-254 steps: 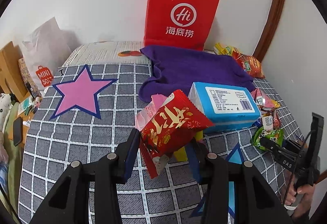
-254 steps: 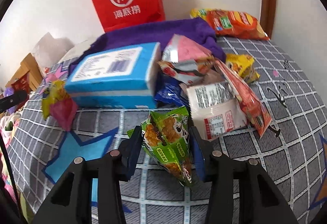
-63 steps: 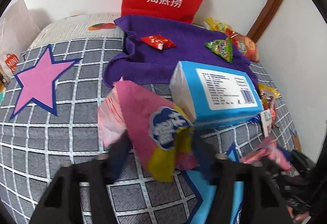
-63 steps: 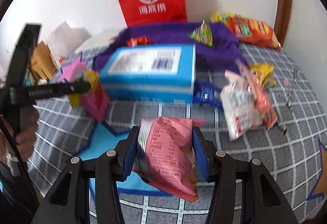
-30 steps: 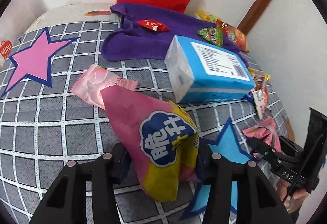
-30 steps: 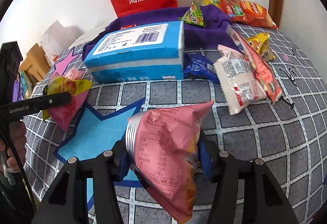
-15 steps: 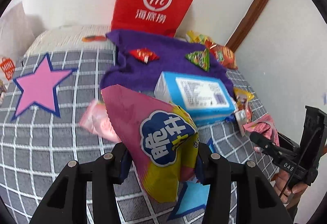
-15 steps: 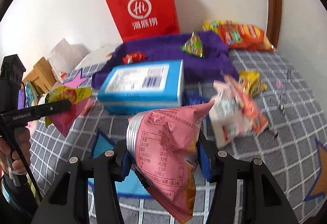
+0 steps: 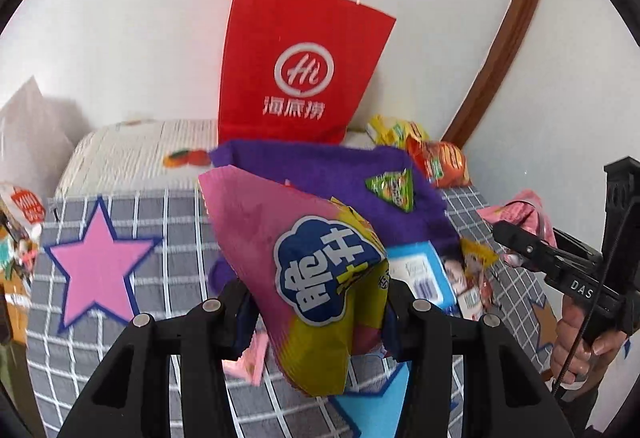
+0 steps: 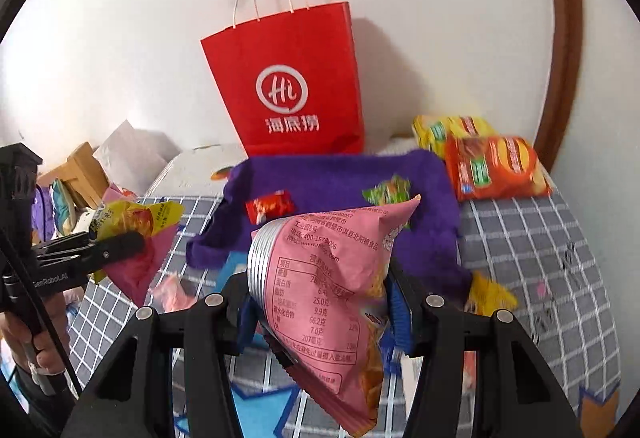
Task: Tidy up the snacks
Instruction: 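Carry the pink wafer bag and pink-yellow bag toward the purple towel with both tools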
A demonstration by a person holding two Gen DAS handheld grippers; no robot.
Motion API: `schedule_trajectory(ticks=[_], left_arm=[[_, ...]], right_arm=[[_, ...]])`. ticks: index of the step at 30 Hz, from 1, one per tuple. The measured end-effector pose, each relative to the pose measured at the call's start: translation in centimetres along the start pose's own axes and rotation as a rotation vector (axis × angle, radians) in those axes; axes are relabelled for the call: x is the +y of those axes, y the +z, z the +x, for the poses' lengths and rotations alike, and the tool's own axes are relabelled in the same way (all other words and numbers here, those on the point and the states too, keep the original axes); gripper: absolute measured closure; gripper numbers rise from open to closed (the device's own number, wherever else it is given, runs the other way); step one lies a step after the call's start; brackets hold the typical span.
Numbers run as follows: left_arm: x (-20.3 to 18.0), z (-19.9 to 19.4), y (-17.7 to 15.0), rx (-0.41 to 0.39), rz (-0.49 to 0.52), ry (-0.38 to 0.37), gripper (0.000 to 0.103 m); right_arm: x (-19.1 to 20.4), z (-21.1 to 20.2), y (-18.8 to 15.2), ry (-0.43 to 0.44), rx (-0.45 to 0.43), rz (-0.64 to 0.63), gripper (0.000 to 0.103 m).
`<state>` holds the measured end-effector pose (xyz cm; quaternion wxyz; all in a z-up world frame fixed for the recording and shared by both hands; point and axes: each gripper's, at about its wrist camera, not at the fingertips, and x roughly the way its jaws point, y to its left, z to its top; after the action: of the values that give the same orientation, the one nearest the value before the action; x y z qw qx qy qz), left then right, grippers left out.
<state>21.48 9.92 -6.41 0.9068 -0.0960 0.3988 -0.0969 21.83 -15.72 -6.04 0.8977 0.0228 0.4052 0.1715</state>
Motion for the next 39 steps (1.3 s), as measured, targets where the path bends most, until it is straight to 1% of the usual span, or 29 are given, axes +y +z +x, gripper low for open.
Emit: schedule_trajectory(ticks=[7, 12, 16, 20, 24, 26, 28, 30, 32, 34, 36, 39], left_arm=[[-0.5, 1.0, 3.7, -0.032, 0.009, 0.015, 0.056], [-0.4, 2.0, 6.5, -0.054, -0.014, 0.026, 0.056], [-0.4, 3.4, 8.1, -0.047, -0.022, 0.036, 0.056], [0.3, 5.5, 9.2, -0.031, -0.04, 0.082, 0.056], [1.6, 7.5, 9.3, -0.009, -0.061, 0.102, 0.056], [2.1, 8.4, 9.3, 0.025, -0.071, 0.113, 0.056], [2.6, 8.9, 9.2, 0.029, -0.077, 0.114, 0.056], [2.8, 9.4, 9.0, 0.043, -0.074, 0.118, 0.056], [3.0, 9.8, 8.9, 0.06, -0.073, 0.128, 0.056], [3.0, 10.1, 8.7, 0.068, -0.075, 0.133, 0.056], [2.8, 10.3, 8.7, 0.076, -0.065, 0.139, 0.056], [2.6, 10.0, 8.8, 0.066, -0.059, 0.139, 0.056]], right_arm=[[0.4, 2.1, 4.3, 0.005, -0.004, -0.017, 0.05], [1.0, 3.3, 7.8, 0.048, -0.029, -0.018, 0.05], [1.5, 5.0, 9.8, 0.085, -0.027, -0.03, 0.05], [1.3, 7.6, 10.8, 0.088, -0.006, -0.044, 0.05], [0.3, 10.5, 10.7, 0.086, 0.035, -0.032, 0.05], [-0.1, 11.6, 10.1, 0.085, 0.041, -0.04, 0.05], [-0.3, 13.3, 9.9, 0.059, 0.072, -0.066, 0.05], [-0.7, 14.3, 9.6, 0.045, 0.09, -0.059, 0.05], [-1.1, 14.9, 9.2, 0.078, 0.115, -0.051, 0.05], [-1.3, 15.1, 8.8, 0.091, 0.132, -0.052, 0.05], [-1.6, 15.2, 8.7, 0.081, 0.155, -0.049, 0.05], [-2.1, 14.8, 8.6, 0.074, 0.16, -0.058, 0.05]])
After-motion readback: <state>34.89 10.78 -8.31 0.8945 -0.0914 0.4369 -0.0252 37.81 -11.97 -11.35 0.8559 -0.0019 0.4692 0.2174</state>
